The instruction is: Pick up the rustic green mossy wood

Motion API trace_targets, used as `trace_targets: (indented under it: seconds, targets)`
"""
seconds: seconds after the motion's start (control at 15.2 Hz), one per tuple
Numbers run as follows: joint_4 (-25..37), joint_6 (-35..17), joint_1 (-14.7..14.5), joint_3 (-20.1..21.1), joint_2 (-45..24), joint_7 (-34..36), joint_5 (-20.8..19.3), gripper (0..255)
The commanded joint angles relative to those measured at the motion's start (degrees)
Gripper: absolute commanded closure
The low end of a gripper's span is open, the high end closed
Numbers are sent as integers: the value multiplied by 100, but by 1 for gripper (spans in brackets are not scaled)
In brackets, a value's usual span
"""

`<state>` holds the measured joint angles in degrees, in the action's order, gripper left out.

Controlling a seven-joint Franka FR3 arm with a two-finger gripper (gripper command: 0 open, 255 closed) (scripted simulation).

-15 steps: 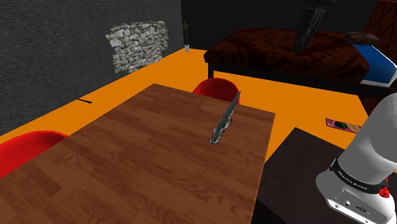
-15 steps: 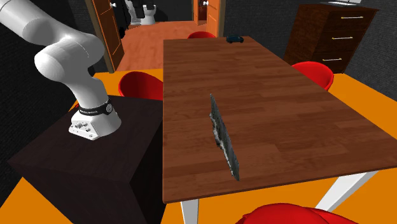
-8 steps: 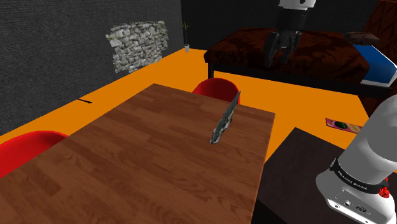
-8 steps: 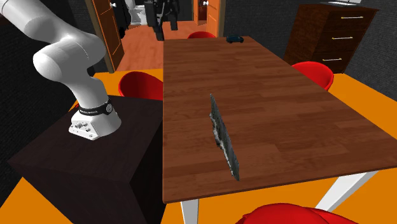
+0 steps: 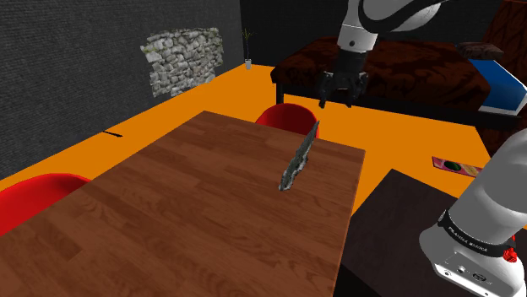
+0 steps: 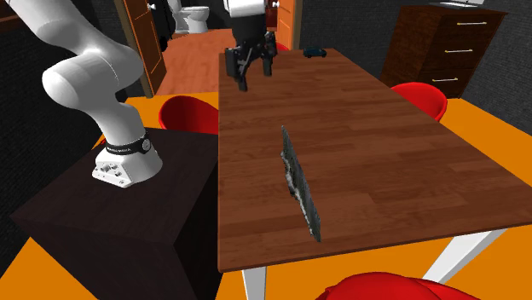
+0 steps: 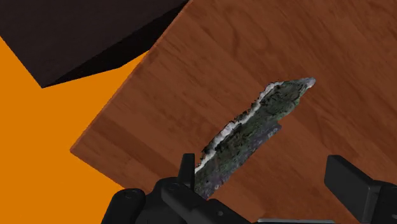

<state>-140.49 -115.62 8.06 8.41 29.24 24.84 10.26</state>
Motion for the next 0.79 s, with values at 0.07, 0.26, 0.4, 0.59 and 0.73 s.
trace_targets:
  seconds: [0.07,0.26,0.4,0.59,0.73]
  targets:
    - [-32,-625,194,137,-506,603,27,0]
    - [20,-1218,383,260,-1081,1212,2,0]
    - [82,-1594,508,324,-1478,1627,-45,0]
    - [214,-2125,681,383,-2082,2269,-167,0]
    - [324,-2454,776,385,-2487,2710,-279,0]
